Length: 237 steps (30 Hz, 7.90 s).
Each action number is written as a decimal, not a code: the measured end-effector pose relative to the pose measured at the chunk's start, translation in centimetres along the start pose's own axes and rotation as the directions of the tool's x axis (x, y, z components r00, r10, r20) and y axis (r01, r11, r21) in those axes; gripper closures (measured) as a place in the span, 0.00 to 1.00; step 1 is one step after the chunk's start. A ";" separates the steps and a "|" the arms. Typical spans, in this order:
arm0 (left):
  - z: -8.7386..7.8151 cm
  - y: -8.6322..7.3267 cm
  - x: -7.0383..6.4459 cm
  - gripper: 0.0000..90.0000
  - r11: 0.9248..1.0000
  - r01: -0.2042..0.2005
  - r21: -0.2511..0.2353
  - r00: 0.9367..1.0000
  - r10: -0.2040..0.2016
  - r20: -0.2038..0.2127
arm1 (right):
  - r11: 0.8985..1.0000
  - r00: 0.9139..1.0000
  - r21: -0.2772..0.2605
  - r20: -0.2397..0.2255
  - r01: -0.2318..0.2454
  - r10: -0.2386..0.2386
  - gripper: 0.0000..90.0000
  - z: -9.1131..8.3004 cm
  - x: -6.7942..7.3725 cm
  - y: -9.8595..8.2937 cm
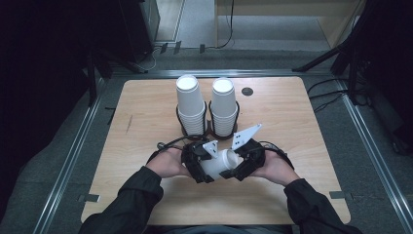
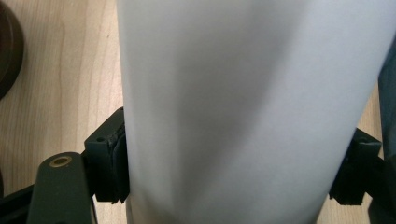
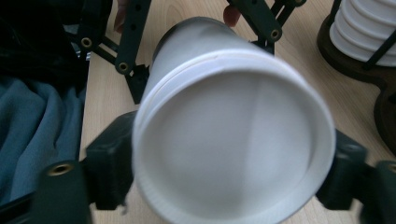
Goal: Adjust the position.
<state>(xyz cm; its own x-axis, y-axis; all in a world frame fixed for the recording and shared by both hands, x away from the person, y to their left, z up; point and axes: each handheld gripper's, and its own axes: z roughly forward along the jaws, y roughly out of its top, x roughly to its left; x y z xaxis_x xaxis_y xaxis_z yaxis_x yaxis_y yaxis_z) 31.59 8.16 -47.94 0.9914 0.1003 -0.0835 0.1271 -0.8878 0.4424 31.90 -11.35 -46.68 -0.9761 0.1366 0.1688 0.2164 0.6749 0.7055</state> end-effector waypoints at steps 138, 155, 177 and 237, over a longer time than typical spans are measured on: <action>-1.3 0.0 0.6 0.15 0.995 0.098 -0.027 0.992 -0.100 -0.071 | 0.993 0.995 0.091 0.062 0.077 -0.083 0.18 0.7 -0.6 -0.2; -2.2 -0.1 0.6 0.00 0.985 0.116 -0.128 0.990 -0.124 -0.061 | 0.986 0.989 0.100 0.059 0.132 -0.139 0.26 0.6 -0.3 -0.2; -4.8 -2.3 1.3 0.00 0.920 0.207 -0.334 0.976 -0.219 0.000 | 0.995 0.995 -0.095 0.099 0.043 -0.033 0.26 -3.4 -1.5 -0.8; -8.0 -3.1 1.3 0.18 0.896 0.241 -0.373 0.960 -0.276 -0.043 | 0.994 0.996 -0.089 0.056 -0.069 0.074 0.16 -3.1 -1.8 -0.7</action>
<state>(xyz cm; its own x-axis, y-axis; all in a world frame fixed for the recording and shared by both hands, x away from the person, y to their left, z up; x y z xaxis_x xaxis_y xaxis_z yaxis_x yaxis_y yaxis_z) 32.75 14.67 -42.29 0.9182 0.3605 -0.1642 0.3639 -0.6037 0.7093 33.59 -14.27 -45.37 -0.9569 0.2262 0.1820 0.2838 0.5964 0.7508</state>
